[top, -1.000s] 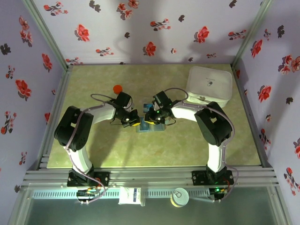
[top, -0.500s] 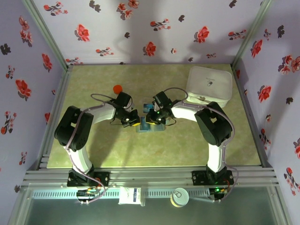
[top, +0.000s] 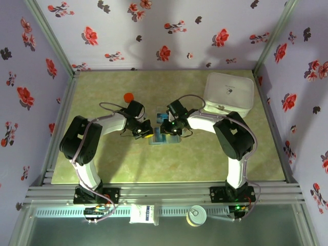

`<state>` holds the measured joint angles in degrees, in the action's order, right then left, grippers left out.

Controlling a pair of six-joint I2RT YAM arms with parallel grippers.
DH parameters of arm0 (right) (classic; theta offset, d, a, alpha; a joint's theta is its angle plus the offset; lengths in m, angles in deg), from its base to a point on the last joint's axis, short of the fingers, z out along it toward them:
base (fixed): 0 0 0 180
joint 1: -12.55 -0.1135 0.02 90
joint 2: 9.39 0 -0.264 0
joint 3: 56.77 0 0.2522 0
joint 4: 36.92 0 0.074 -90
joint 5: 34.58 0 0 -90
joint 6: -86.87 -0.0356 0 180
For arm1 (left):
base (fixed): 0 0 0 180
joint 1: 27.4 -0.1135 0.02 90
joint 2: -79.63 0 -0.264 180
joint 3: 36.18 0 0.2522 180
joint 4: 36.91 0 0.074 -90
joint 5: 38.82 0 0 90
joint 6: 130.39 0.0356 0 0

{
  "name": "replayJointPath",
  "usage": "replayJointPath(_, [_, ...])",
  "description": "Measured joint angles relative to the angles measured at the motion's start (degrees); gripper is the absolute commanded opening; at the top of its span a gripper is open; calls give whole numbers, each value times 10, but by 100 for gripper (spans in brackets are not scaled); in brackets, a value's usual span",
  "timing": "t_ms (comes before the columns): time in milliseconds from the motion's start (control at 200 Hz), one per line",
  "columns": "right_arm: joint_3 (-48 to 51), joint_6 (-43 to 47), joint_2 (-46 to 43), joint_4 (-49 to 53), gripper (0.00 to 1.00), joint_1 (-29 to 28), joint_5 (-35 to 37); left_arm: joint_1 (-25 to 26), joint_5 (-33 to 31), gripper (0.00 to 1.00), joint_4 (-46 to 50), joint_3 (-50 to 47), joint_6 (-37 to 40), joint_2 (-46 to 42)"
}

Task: Take the credit cards out of the card holder

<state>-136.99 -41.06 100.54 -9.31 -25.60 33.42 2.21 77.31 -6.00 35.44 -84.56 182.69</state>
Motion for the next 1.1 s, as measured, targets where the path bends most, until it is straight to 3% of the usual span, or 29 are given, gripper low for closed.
replayJointPath(1100, [52,-31,-52,-8,26,6,3,29,-2,0,28,36,0,22])
